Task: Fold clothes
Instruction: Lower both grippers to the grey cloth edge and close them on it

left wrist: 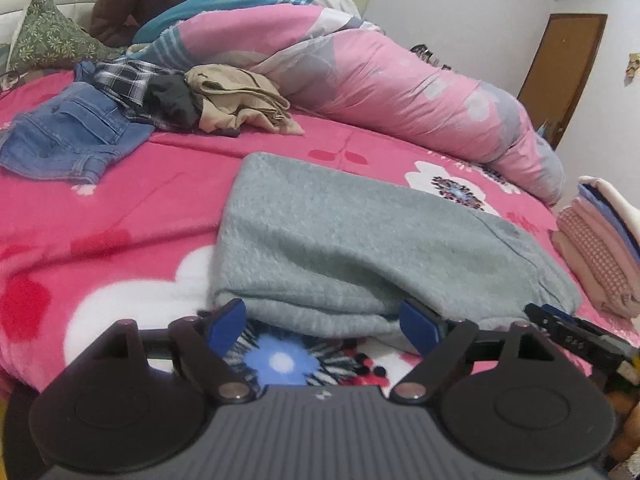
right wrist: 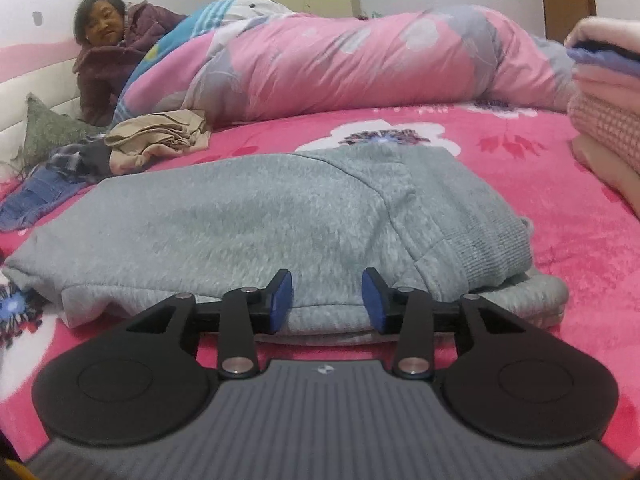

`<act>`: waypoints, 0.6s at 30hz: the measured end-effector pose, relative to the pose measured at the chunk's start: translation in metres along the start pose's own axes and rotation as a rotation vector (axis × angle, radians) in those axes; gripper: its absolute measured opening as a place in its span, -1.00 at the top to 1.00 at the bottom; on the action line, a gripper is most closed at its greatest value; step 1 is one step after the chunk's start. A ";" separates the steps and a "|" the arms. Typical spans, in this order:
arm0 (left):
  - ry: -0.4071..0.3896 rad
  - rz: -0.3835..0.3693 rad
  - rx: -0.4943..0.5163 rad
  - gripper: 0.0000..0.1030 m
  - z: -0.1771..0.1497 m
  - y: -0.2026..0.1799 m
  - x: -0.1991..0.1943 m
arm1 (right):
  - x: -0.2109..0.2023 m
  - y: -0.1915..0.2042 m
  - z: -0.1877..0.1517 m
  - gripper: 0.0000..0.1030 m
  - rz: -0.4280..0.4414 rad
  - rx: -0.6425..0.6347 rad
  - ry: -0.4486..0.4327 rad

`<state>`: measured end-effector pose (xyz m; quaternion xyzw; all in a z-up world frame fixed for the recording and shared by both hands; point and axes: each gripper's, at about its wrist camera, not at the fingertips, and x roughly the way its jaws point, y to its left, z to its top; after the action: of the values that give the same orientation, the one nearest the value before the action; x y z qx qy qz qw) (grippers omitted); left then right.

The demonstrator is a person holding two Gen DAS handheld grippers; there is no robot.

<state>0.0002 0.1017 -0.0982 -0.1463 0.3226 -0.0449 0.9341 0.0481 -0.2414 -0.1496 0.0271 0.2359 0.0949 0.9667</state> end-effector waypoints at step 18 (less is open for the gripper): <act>-0.054 -0.047 -0.090 -0.70 -0.035 -0.001 -0.043 | -0.008 0.011 -0.014 -0.56 0.000 -0.064 -0.068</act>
<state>-0.0554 0.1001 -0.0986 -0.1969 0.2955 -0.0480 0.9336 0.0329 -0.2324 -0.1579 -0.0007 0.1996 0.1015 0.9746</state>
